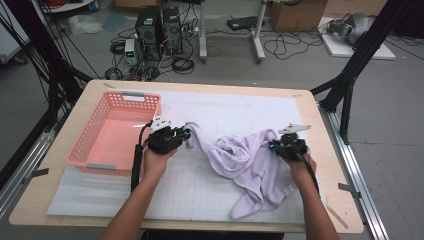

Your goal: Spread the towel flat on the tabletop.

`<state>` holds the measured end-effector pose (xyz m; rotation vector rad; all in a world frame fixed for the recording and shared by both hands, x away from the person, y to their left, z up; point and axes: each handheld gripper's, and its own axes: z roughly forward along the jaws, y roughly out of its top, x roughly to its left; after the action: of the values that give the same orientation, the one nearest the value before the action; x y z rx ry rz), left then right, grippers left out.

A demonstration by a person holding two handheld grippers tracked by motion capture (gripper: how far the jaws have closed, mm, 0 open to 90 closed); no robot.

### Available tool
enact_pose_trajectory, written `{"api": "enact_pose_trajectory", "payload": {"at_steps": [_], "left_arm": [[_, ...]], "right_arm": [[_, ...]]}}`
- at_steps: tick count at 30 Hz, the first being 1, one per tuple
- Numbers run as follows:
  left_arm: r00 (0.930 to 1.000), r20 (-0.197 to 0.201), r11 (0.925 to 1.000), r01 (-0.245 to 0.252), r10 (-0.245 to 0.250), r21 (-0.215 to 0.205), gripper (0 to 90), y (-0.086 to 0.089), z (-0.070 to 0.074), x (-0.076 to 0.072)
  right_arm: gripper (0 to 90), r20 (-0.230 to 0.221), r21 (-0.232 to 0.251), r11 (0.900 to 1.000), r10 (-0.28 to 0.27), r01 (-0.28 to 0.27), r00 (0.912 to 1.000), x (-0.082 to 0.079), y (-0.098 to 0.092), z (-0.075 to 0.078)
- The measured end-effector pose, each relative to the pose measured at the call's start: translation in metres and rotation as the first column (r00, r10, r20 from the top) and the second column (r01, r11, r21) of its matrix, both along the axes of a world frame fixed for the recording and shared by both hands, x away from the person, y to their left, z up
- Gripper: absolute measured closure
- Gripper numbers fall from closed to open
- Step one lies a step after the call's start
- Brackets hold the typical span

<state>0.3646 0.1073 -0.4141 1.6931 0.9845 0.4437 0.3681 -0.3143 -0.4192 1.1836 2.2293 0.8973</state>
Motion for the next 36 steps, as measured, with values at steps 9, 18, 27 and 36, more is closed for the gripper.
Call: {"api": "enact_pose_trajectory", "payload": {"at_steps": [9,18,27,36], "left_arm": [[0.9978,-0.008,0.9978,-0.065,0.065,0.016,78.6,-0.007,-0.01,0.01],[0.9948,-0.037,0.9953,-0.094,0.094,0.025,52.2,-0.008,-0.008,0.007],[0.998,-0.045,0.999,0.044,-0.044,0.005,43.9,-0.017,0.002,-0.009],[0.9792,-0.174,0.9876,0.123,-0.105,0.097,31.2,-0.061,-0.03,-0.015]], "right_arm": [[81.9,0.147,-0.019,0.999,-0.047,0.05,0.9881,-0.039,-0.042,0.05],[81.7,0.08,-0.007,0.974,0.226,-0.226,0.9709,-0.082,0.009,0.026],[81.8,0.012,0.093,0.914,0.396,-0.396,0.918,-0.103,0.044,0.001],[82.2,-0.03,0.087,0.832,0.552,-0.548,0.8335,-0.118,0.058,0.005]]}}
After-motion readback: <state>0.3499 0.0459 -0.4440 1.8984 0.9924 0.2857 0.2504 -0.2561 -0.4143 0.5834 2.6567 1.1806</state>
